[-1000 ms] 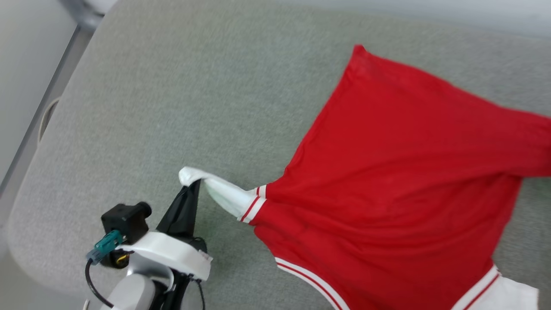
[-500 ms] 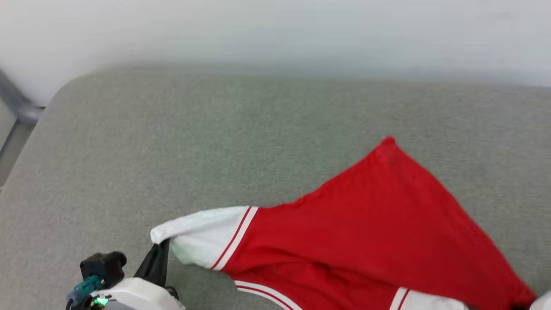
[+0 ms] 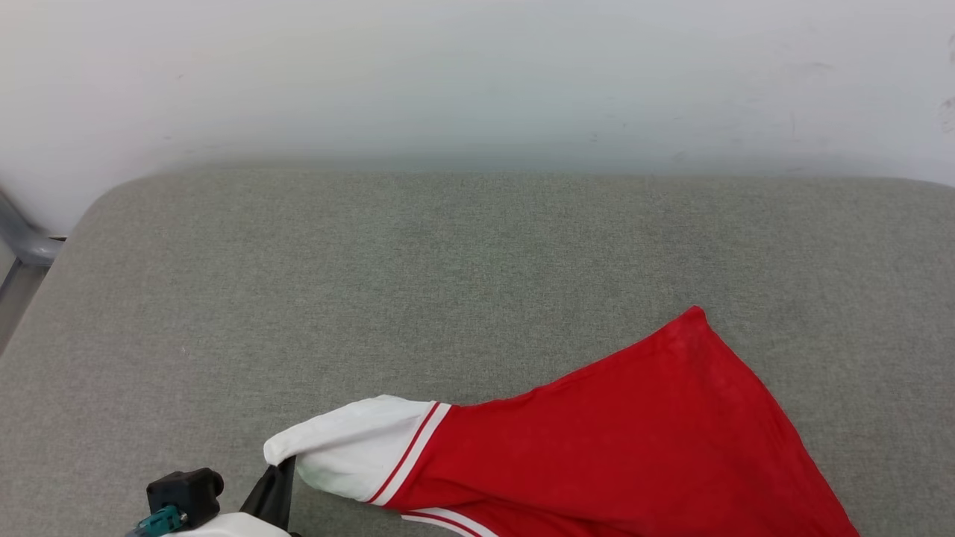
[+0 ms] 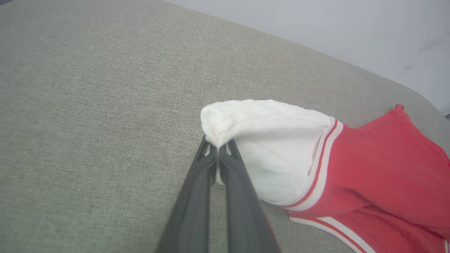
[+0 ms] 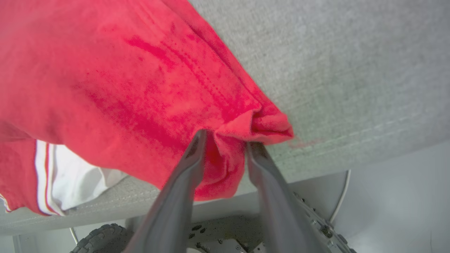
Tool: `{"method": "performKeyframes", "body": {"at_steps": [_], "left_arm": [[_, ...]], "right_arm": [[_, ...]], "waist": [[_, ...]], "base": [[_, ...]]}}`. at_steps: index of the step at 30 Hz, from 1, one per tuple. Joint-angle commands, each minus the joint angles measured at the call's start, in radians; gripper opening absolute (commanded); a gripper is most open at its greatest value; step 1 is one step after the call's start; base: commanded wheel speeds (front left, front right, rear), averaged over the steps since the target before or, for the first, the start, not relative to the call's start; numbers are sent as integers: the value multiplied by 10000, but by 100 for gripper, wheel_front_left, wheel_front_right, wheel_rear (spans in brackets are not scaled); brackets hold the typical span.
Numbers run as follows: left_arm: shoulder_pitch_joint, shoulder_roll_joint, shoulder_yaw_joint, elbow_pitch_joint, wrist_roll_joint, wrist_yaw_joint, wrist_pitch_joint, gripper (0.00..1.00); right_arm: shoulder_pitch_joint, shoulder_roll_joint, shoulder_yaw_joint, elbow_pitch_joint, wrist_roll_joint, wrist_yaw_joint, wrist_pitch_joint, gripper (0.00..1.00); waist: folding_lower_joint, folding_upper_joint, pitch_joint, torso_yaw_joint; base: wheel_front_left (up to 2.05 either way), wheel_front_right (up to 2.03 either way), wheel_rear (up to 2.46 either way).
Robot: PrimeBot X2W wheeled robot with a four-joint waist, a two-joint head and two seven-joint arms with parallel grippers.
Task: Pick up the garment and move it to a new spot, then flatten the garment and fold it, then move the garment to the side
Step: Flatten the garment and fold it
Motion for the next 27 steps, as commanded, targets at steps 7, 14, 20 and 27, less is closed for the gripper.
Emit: {"method": "performKeyframes", "body": {"at_steps": [7, 14, 20, 27], "left_arm": [[-30, -3, -120, -67, 112, 77, -76, 0], [-473, -181, -347, -252, 252, -8, -150, 0], [-1112, -391, -533, -340, 365, -175, -234, 0], [-1973, -701, -774, -192, 482, -473, -464, 0]], "right_arm": [[-992, -377, -59, -270, -609, -8, -3188, 100], [-2401, -893, 425, 692, -879, -8, -4380, 100], [-3930, -1920, 1422, 1500, -546, -8, -3011, 100], [-5591, -3461, 2607, 1555, 430, -8, 571, 100]], "waist": [[2, -1, -84, 47], [2, -1, 140, 463], [2, -1, 756, 1005], [2, -1, 1682, 1664]], "base": [[0, 0, 0], [0, 0, 0], [0, 0, 0], [0, 0, 0]]}}
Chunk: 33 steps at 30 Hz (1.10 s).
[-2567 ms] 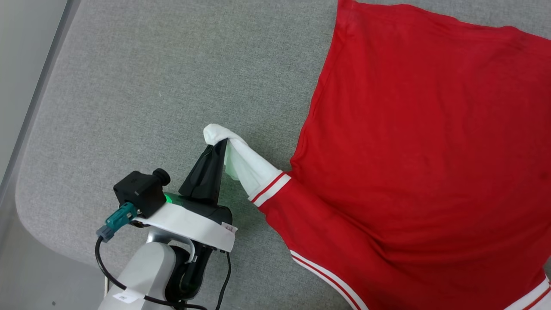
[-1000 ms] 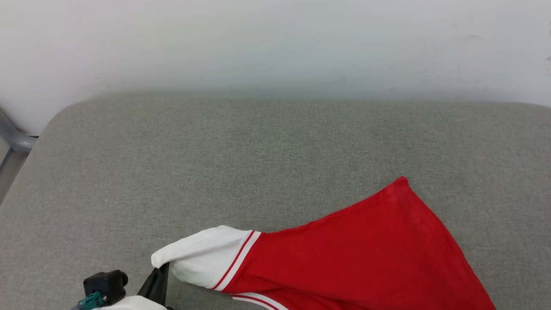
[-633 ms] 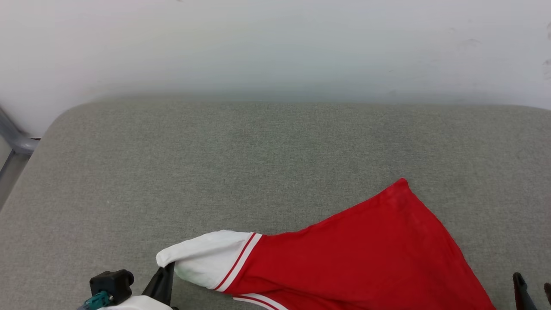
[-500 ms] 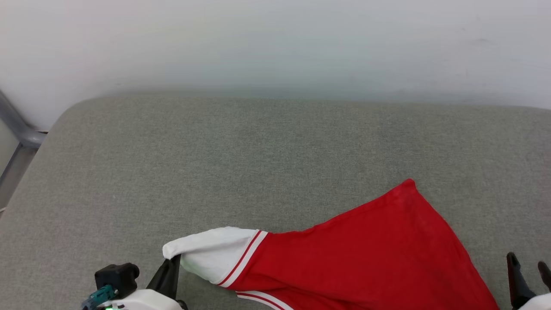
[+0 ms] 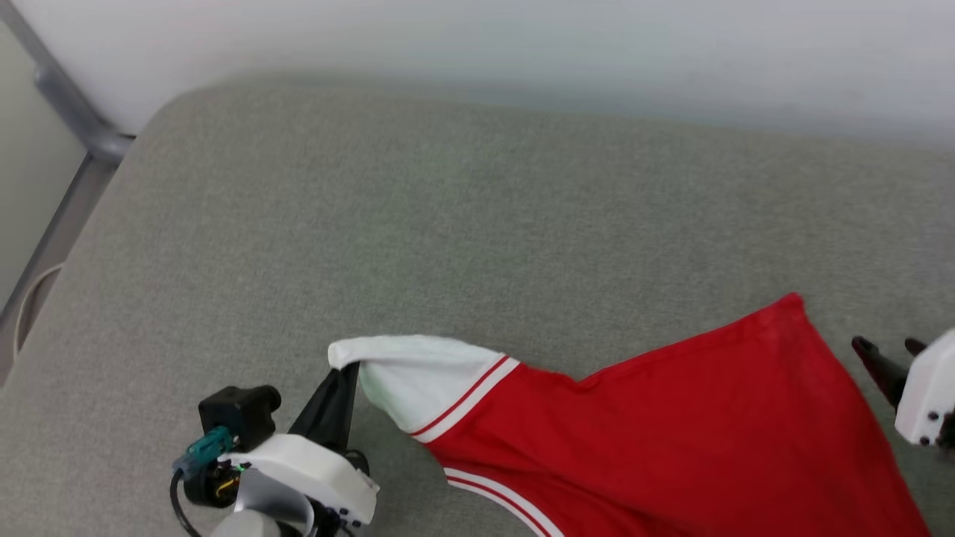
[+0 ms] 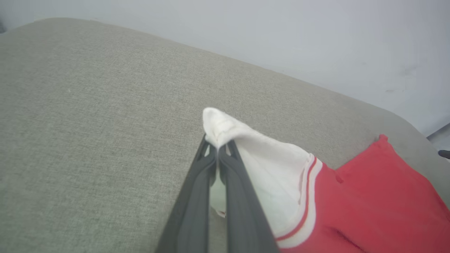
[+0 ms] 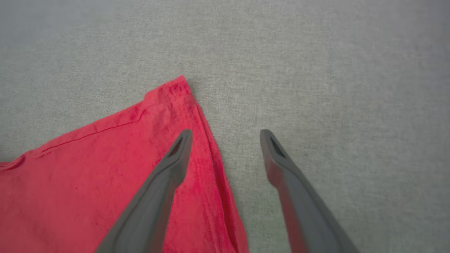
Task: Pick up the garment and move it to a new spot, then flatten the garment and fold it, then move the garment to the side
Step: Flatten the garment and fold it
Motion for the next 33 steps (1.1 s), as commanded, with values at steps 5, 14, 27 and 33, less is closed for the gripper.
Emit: {"method": "performKeyframes", "body": {"at_steps": [5, 14, 27, 33], "left_arm": [[-568, -196, -118, 82, 110, -201, -202, 0], [-1392, -503, -310, 261, 220, -528, -459, 0], [-1524, -561, -262, 834, 16, -666, -605, 0], [-1576, -170, 42, 865, -102, -547, -440, 0]], "right_arm": [[-1044, -550, 722, -279, 159, -8, 1357, 100], [-1784, -937, 1862, 139, 531, -6, 2286, 100], [-1495, -765, 2196, 787, 1402, -6, 3077, 0], [-2124, -759, 1737, 435, 1219, -9, 1983, 0]], "waist": [[-2, -1, 948, 525], [-2, -1, 2018, 896], [-2, -1, 1835, 671], [-2, -1, 1049, 250]], "base": [[0, 0, 0], [0, 0, 0], [0, 0, 0], [0, 0, 0]]}}
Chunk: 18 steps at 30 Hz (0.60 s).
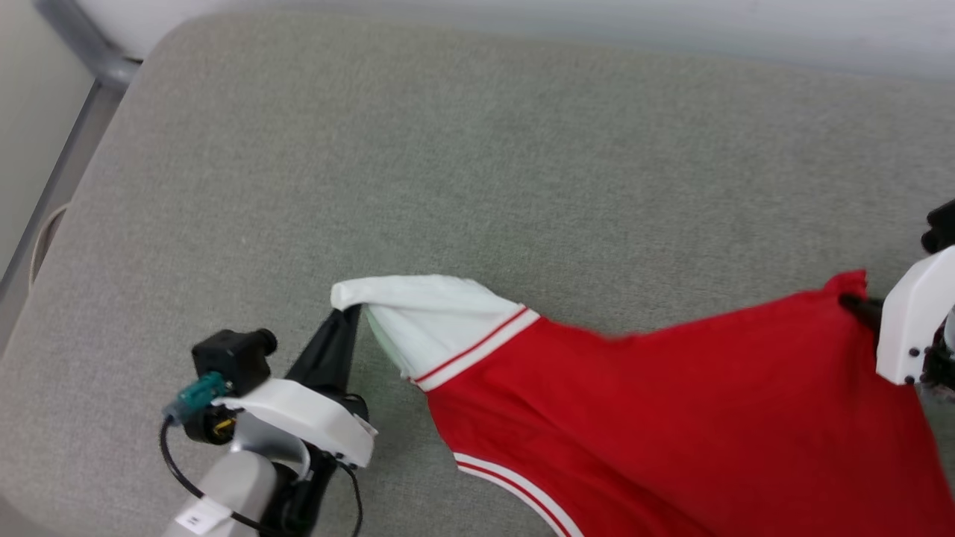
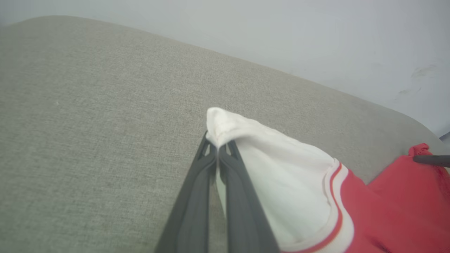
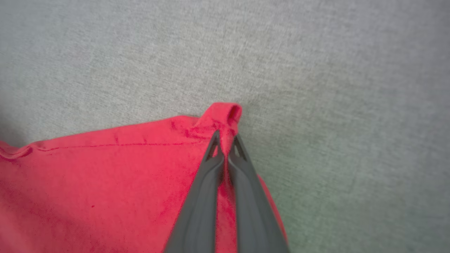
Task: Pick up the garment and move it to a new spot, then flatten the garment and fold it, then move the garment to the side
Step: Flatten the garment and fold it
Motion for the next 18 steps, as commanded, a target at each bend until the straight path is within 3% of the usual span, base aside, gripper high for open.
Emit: {"method": "performKeyframes", "body": {"at_steps": [1, 9, 18], "left_arm": [[-160, 122, 85, -33, -51, 41, 39, 0], [-1288, 1143, 645, -92, -92, 43, 863, 0], [-4093, 1823, 995, 589, 122, 3, 1720, 0]], "right_arm": [[-206, 31, -71, -59, -32, -11, -134, 0], [-743, 519, -541, -72, -970, -13, -1166, 0], [-2349, 1276, -996, 237, -1983, -14, -2080, 0]], "waist": [[-1, 0, -381, -296], [-1, 0, -1200, -1144], [-1, 0, -1279, -1655]], "base": [[0, 0, 0], [0, 0, 0], [0, 0, 0]]}}
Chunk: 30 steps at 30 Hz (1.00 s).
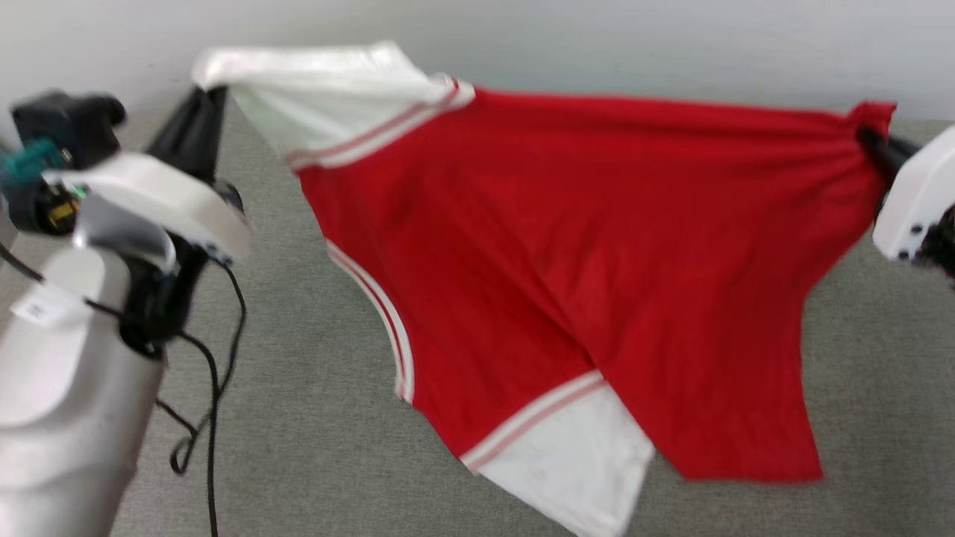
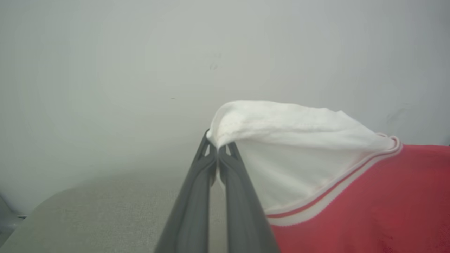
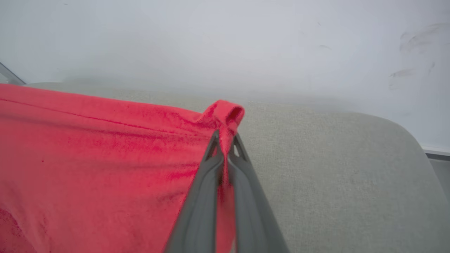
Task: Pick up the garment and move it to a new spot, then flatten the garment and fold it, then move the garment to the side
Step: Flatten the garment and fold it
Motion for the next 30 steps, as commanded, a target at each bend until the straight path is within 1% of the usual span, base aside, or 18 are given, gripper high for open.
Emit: {"method": "performKeyframes", "body": {"at_steps": [1, 4, 8, 16, 19, 24, 27, 30], "left_arm": [[-761, 125, 135, 271, 91, 1, 88, 0], [-1900, 217, 151, 748, 257, -56, 205, 0], [-3542, 321, 217, 1424, 493, -57, 206, 0], [-6643, 542, 496, 2782, 761, -273, -94, 0], [-7539, 483, 638, 3231, 600, -393, -221, 0], [-8523, 461, 688, 3846, 563, -623, -469, 0], [-8761, 378, 725, 4318, 451, -734, -658, 0], [-8647, 278, 718, 4877, 323, -874, -822, 0]], "right_arm": [[-614, 139, -146, 150, -224, -18, -231, 0], [-1518, 304, -284, 392, -562, -18, -545, 0], [-2986, 485, -551, 728, -1024, -20, -1062, 0], [-6017, 725, -1039, 1529, -1950, -21, -2026, 0], [-7054, 727, -1160, 2000, -2212, -23, -2372, 0], [-8266, 890, -1086, 2679, -2549, -23, -2738, 0], [-8646, 1022, -970, 3071, -2692, -21, -2945, 0], [-8728, 1145, -761, 3576, -2736, -21, -3122, 0]], "waist": [[1, 0, 75, -118], [1, 0, 232, -239], [1, 0, 702, -357], [1, 0, 2142, -427], [1, 0, 2768, -378], [1, 0, 3875, -243], [1, 0, 4363, -159], [1, 0, 4624, -103]], "base": [[0, 0, 0], [0, 0, 0], [0, 0, 0], [0, 0, 0], [0, 0, 0], [0, 0, 0], [0, 0, 0], [0, 0, 0]]}}
